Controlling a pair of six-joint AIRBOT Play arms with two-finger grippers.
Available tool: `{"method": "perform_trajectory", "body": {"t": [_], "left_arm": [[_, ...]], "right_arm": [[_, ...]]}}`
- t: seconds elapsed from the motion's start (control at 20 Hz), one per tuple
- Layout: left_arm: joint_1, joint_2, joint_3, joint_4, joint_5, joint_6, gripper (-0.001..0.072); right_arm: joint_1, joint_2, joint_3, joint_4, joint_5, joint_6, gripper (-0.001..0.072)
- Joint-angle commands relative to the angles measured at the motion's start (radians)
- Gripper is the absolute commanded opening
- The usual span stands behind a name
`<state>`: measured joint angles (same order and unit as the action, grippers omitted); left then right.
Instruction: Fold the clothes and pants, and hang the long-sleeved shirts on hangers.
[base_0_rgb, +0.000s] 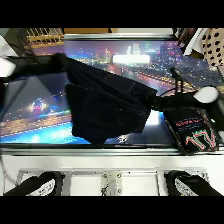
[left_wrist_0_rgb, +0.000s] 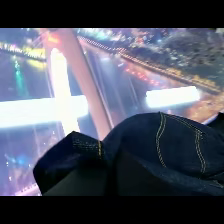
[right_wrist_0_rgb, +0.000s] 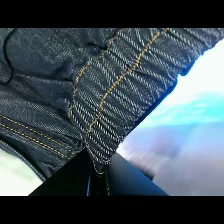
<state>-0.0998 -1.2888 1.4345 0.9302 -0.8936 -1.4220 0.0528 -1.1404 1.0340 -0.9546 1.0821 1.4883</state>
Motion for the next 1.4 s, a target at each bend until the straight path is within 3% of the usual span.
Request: {"method": "perform_trajectory", "body": {"t": [0.0,0.05,0.1,0.15,0.25,0.35,0.55,0.75,0.9,1.1,1.35], "left_arm": [[-0.053,-0.208,0.047,-0.006,0.158,0.018,0.007],[-0.047,-0.253,0.1,-0.008,0.151,0.006,0.042],[-0.032,-0.283,0.151,-0.007,0.121,-0.024,0.0709],[-0.005,-0.3,0.192,-0.006,0.063,-0.051,0.0682],[0.068,-0.301,0.225,-0.005,-0.082,-0.078,0.0681],[0.137,-0.25,0.142,0.029,-0.193,-0.078,0.0681],[0.22,-0.051,-0.277,0.171,-0.275,-0.102,0.0682],[0.271,0.103,-0.715,0.147,-0.196,-0.199,0.0683],[0.306,0.156,-0.912,-0.048,-0.055,-0.208,0.0683],[0.285,0.121,-0.964,-0.288,0.015,-0.112,0.0683],[0.191,-0.002,-0.866,-0.313,0.018,-0.105,0.0683]], "right_arm": [[-0.023,-0.163,0.021,0.003,-0.225,-0.025,0.0038],[-0.045,-0.176,0.036,0.005,-0.264,-0.025,0.0225],[-0.072,-0.177,0.051,0.005,-0.274,-0.025,0.0538],[-0.104,-0.171,0.066,0.005,-0.265,-0.025,0.0631],[-0.167,-0.126,0.071,0.0,-0.243,-0.026,0.0477],[-0.204,-0.064,0.071,-0.039,-0.193,-0.026,0.0477],[-0.206,0.044,0.063,-0.126,-0.04,-0.033,0.0477],[-0.188,0.11,0.032,-0.122,-0.007,-0.048,0.0477],[-0.162,0.113,0.031,-0.123,-0.008,-0.049,0.0476],[-0.126,0.113,0.031,-0.123,-0.011,-0.052,0.0477],[-0.12,0.111,0.031,-0.124,-0.01,-0.052,0.0477]]}}
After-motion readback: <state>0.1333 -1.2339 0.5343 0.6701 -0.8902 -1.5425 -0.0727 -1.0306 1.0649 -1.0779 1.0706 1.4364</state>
